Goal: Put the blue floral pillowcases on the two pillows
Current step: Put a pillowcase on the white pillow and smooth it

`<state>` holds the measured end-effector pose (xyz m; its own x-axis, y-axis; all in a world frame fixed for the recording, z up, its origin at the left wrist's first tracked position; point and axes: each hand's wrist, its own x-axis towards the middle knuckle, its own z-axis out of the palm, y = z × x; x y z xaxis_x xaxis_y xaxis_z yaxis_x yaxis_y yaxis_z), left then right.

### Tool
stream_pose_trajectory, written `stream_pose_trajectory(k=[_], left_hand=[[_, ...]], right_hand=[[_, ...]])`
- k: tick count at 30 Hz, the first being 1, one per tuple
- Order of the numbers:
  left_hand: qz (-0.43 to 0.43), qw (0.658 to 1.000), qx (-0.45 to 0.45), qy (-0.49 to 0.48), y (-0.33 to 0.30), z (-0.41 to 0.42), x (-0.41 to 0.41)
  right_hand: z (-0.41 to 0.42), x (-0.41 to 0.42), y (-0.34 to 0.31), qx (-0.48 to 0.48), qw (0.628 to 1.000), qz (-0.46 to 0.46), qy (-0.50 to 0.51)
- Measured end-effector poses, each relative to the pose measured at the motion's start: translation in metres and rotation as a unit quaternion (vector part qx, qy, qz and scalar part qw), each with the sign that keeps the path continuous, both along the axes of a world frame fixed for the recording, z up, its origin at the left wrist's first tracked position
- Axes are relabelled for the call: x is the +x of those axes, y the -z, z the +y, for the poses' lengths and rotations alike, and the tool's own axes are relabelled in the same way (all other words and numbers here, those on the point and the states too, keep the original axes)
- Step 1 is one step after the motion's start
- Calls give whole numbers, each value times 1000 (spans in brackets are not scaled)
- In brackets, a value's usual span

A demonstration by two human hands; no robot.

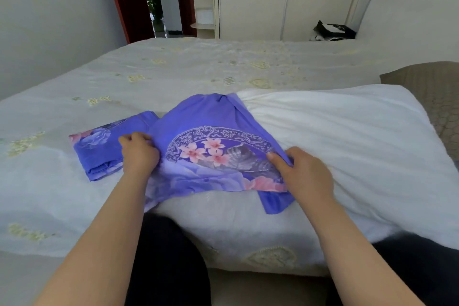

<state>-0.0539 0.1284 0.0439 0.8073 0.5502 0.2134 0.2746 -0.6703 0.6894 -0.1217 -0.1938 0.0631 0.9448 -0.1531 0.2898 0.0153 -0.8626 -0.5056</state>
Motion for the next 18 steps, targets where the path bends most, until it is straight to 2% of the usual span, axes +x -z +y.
stream_pose_trajectory(k=[2, 4, 5, 7, 10, 13, 16, 18], left_hand=[[-82, 996, 14, 26, -22, -3, -1], [-88, 993, -6, 78, -44, -14, 2], [-56, 993, 4, 105, -51, -23, 4], [22, 983, 87, 160, -54, -40, 4], [83, 949, 158, 261, -41, -60, -4], [143, 902, 208, 351, -41, -64, -19], [194, 857, 222, 423, -49, -60, -29], [232, 833, 228, 448, -51, -59, -34]], right_hand=[[2, 0, -24, -71, 997, 26, 3], [9, 7, -45, -123, 992, 34, -3], [16, 13, -53, -135, 990, 30, -8], [28, 32, -65, -146, 989, 21, -24], [47, 68, -75, -150, 986, 47, -61], [68, 105, -81, -222, 969, 91, -59], [80, 134, -91, -235, 971, 2, -36], [81, 145, -92, -214, 973, -51, -70]])
